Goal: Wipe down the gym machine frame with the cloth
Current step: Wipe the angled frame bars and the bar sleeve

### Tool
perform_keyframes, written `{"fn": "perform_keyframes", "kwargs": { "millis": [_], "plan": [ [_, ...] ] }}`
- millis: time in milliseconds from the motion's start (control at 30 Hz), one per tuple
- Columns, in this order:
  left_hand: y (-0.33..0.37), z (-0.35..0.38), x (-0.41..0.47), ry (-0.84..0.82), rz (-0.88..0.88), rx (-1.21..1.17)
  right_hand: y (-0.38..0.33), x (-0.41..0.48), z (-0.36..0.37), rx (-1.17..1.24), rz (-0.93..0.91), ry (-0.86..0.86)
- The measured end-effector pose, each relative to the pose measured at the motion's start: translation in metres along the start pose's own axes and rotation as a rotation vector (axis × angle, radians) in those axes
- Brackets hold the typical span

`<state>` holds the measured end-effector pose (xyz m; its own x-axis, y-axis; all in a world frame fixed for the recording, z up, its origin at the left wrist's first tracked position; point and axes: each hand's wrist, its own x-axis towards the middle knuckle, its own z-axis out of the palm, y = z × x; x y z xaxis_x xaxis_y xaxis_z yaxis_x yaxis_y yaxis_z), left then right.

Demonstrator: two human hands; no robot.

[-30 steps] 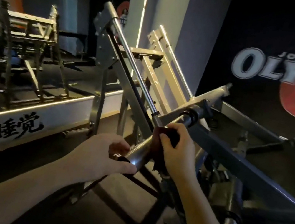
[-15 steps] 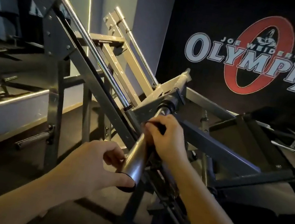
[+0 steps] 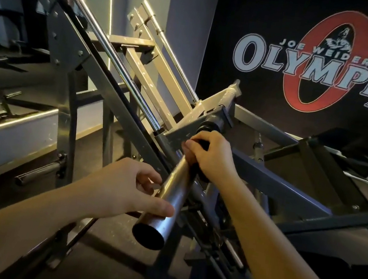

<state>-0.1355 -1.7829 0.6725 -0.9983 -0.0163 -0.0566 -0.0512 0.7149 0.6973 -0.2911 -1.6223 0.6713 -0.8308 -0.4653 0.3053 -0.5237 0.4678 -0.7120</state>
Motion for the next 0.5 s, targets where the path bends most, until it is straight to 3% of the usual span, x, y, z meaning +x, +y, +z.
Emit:
{"fn": "perform_keyframes", "kwargs": {
  "millis": [100, 233, 367, 500],
  "plan": [
    [-0.001, -0.002, 0.008, -0.018, -0.022, -0.024, 0.001, -0.008, 0.006, 0.056, -0.002, -0.016],
    [-0.011, -0.007, 0.014, -0.050, -0.016, -0.034, 0.000, -0.061, 0.017, 0.115, -0.148, -0.109],
    [-0.007, -0.006, 0.027, -0.057, -0.040, -0.039, 0.019, -0.003, 0.004, 0.082, -0.031, -0.073],
    [0.002, -0.001, 0.042, -0.015, -0.071, -0.029, 0.039, 0.063, -0.008, -0.044, 0.023, 0.099]
  ]
}}
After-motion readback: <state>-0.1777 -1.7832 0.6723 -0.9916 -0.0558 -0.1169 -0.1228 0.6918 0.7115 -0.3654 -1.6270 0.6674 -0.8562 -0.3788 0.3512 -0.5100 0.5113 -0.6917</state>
